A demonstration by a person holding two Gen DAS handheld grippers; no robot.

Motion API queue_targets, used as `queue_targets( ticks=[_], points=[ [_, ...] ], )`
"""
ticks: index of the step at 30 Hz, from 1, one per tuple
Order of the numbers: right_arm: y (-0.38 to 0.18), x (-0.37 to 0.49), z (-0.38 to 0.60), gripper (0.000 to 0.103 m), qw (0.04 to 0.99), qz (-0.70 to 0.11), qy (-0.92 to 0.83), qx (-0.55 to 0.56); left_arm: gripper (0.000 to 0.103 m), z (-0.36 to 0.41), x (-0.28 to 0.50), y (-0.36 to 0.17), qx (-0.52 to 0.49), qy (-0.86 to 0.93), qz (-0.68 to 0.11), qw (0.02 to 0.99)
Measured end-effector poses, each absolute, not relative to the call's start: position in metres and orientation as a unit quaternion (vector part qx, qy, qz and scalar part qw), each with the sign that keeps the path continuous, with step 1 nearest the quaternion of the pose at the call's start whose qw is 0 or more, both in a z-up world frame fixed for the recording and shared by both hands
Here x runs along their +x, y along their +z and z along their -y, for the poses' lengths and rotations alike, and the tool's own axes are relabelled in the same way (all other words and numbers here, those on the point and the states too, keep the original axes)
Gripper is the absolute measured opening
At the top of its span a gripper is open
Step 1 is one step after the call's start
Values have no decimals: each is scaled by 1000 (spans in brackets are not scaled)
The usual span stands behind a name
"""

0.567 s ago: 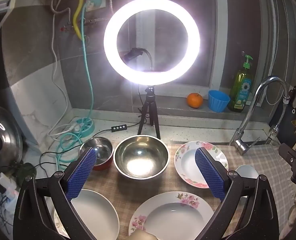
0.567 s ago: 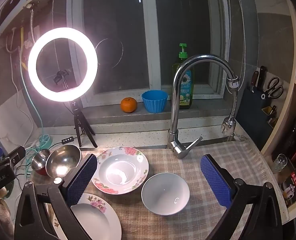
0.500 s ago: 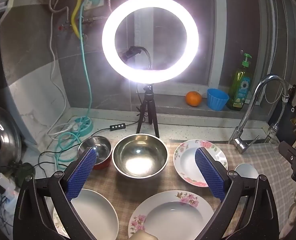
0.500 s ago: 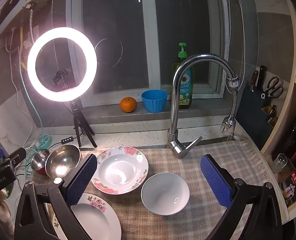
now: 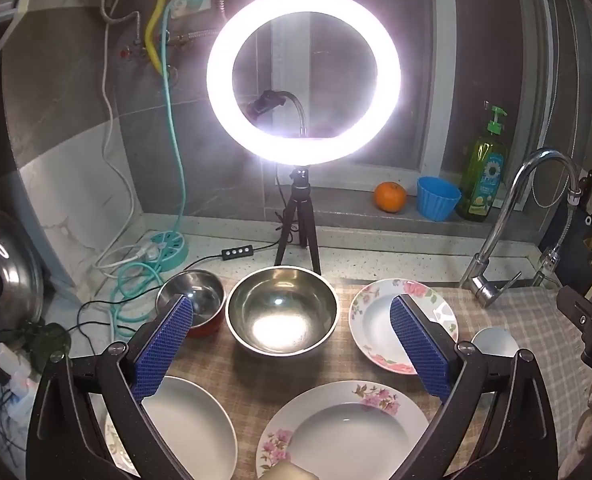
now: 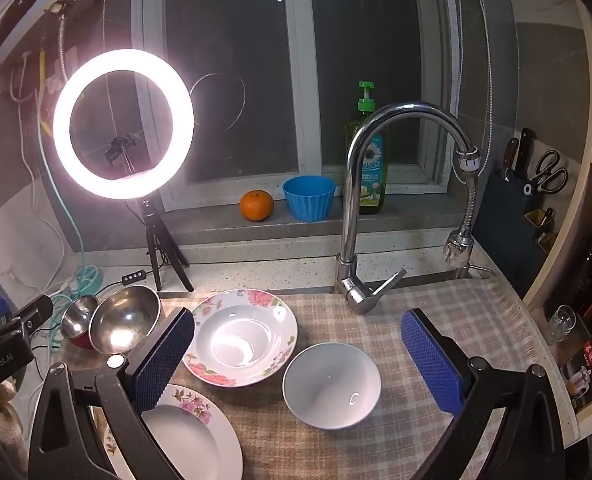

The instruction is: Organize plates and bowls

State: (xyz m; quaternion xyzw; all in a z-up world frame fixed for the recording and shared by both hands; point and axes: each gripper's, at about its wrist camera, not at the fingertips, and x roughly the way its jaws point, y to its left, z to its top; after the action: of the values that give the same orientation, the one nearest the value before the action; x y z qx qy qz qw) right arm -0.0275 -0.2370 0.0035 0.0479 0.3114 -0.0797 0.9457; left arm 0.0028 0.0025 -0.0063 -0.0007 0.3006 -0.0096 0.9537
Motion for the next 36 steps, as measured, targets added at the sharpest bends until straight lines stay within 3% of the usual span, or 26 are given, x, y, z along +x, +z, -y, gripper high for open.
queue_targets(
  ticks=[36],
  points=[
    [-2, -27, 234, 102, 943, -318, -79, 53, 99, 1, 0, -2, 6, -20, -300, 954]
  ],
)
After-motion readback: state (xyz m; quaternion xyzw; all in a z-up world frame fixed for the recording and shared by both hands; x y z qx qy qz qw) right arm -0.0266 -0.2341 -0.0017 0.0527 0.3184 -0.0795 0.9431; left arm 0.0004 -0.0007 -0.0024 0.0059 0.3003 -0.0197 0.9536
